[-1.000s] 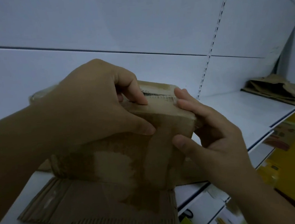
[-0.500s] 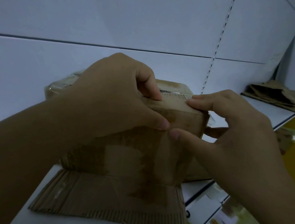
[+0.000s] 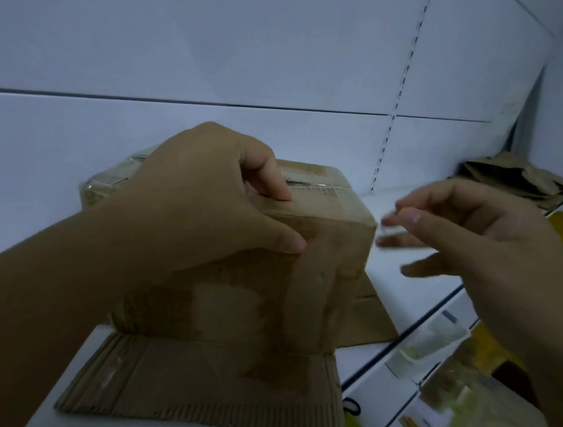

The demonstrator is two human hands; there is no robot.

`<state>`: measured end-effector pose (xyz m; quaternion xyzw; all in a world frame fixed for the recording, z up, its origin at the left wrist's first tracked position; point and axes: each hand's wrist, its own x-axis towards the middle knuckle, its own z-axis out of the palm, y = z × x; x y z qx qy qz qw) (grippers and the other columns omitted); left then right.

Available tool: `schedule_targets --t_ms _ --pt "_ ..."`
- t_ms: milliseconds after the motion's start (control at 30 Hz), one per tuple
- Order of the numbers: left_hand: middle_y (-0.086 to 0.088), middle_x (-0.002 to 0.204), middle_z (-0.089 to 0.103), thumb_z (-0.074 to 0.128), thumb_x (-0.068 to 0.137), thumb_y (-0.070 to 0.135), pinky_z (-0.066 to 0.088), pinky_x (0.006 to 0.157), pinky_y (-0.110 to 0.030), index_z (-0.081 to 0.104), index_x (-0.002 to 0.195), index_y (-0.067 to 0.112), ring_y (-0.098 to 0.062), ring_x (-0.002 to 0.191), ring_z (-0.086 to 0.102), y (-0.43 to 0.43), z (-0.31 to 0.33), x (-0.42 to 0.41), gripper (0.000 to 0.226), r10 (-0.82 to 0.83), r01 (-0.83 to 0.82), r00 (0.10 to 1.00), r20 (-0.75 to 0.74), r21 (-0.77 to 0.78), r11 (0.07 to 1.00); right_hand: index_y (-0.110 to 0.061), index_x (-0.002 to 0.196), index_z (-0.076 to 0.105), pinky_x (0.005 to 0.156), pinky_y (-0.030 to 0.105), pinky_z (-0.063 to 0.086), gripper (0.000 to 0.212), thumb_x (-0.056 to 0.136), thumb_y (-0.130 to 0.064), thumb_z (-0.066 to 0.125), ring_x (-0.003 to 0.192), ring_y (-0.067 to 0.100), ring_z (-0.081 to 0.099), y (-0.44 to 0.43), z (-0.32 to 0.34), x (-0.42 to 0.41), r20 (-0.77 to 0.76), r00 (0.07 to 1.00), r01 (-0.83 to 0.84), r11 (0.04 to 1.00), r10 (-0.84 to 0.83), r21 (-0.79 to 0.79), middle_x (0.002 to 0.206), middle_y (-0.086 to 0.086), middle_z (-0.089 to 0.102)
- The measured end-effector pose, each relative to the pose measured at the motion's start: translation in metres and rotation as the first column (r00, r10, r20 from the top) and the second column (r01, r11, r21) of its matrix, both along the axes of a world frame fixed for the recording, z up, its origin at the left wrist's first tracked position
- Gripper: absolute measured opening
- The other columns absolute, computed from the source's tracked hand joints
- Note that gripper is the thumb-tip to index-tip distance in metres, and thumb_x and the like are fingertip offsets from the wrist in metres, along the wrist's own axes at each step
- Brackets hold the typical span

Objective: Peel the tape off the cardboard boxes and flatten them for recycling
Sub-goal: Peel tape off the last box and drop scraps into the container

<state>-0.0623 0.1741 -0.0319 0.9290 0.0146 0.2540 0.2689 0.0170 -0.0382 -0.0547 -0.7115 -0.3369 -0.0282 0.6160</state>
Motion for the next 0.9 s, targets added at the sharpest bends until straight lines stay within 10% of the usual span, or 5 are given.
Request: schedule_targets --t_ms 700,900 --pt "0.013 0.070 0.062 0.063 0.020 0.070 0.046 0.064 -0.025 0.067 0.061 0.044 0.002 0.076 0.054 -0.010 0.009 -0.006 0.048 0.028 -0.030 0.999 -0.041 -0.050 0.998 -0.018 0.050 0.056 0.039 0.017 0.035 0.029 0.078 -0.018 0.059 0.037 0.009 0.040 0.002 -0.005 0.004 -0.540 0.757 -0.400 0.914 0.369 0.064 0.046 -0.002 0.040" --pt "0.011 0.075 0.063 0.063 0.024 0.069 0.049 0.070 -0.030 0.064 0.062 0.041 -0.006 0.074 0.056 -0.013 0.010 -0.008 0.047 0.017 -0.018 0.999 -0.045 -0.027 0.999 -0.013 0.071 0.050 0.034 0.016 0.026 0.012 0.072 -0.022 0.057 0.034 0.005 0.031 -0.003 0.002 -0.008 -0.647 0.700 -0.332 0.940 0.302 0.080 0.044 -0.005 0.035"
